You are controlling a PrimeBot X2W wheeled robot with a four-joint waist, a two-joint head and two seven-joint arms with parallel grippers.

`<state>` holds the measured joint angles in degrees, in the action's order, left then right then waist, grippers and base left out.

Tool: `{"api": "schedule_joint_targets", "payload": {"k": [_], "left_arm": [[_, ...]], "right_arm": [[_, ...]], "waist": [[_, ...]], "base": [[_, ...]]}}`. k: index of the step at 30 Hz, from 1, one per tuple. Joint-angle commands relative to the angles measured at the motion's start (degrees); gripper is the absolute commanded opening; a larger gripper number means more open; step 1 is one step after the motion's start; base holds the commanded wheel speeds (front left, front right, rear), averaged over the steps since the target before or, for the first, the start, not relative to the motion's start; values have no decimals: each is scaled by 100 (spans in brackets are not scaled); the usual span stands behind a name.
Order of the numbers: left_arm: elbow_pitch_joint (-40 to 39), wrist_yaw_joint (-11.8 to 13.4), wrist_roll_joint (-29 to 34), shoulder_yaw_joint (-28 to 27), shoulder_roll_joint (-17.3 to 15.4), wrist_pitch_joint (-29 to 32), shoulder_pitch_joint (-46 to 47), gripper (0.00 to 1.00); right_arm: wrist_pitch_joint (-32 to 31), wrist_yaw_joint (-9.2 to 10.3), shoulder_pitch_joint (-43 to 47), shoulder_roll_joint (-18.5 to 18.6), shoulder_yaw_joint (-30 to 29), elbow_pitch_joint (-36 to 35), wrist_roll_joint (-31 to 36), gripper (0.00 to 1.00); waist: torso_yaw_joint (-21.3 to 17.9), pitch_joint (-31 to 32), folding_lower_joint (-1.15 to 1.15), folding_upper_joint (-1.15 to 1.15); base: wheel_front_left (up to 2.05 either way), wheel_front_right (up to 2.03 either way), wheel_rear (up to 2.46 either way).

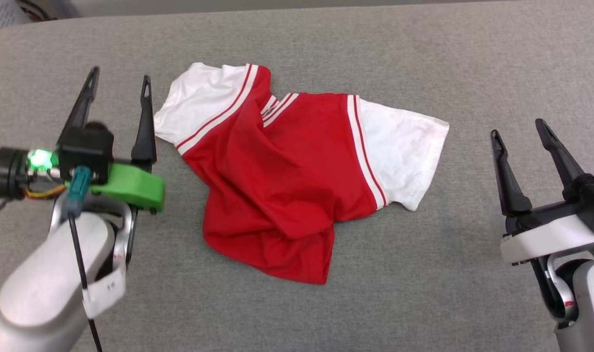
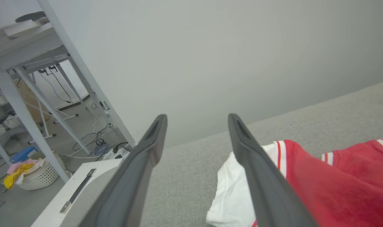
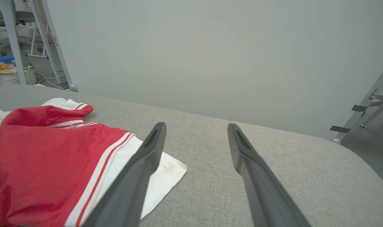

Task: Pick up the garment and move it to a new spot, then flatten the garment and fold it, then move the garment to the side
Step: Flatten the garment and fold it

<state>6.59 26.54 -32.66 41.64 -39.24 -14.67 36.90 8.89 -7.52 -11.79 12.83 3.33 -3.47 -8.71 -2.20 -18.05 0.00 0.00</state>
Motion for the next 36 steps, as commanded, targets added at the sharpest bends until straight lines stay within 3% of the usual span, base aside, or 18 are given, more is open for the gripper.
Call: {"api": "schedule_joint_targets", "payload": {"k": [1, 7, 12, 16, 21, 25, 30, 36], "left_arm": [[-212, 158, 184, -255, 74, -31, -452, 100], [-734, 408, 763, -1192, 506, -32, -1875, 100], [-988, 401, 1174, -1767, 933, -32, -2657, 100], [-1128, 334, 1494, -2047, 1271, -32, -3075, 100], [-1119, 94, 1806, -2247, 1616, -32, -3276, 100], [-1108, -99, 2021, -2361, 1856, -32, -3263, 100], [-1081, -317, 2244, -2486, 2119, -32, -3133, 100], [-1048, -550, 2441, -2647, 2418, -32, -3027, 100]], "right_arm": [[-46, 3, 84, 34, -57, -61, 30, 100], [-148, 3, 218, 45, -155, -128, 13, 100], [-443, 3, -87, 389, -80, -114, -26, 100], [-1335, 3, -691, 951, 440, 154, -402, 100], [-3193, 3, -1616, 1922, 1770, 791, -1475, 100], [-4308, 3, -2298, 2316, 2505, 1336, -2289, 100], [-4873, 3, -2999, 2426, 3090, 2144, -2737, 100], [-4625, 3, -3383, 2152, 3602, 3169, -2947, 100]], "waist": [[235, 208, 0, 0], [381, 363, 0, 0], [454, 439, 0, 0], [528, 461, 0, 0], [679, 414, 0, 0], [816, 293, 0, 0], [1021, 65, 0, 0], [1221, -198, 0, 0]], "base": [[0, 0, 0], [0, 0, 0], [0, 0, 0], [0, 0, 0], [0, 0, 0], [0, 0, 0], [0, 0, 0], [0, 0, 0]]}}
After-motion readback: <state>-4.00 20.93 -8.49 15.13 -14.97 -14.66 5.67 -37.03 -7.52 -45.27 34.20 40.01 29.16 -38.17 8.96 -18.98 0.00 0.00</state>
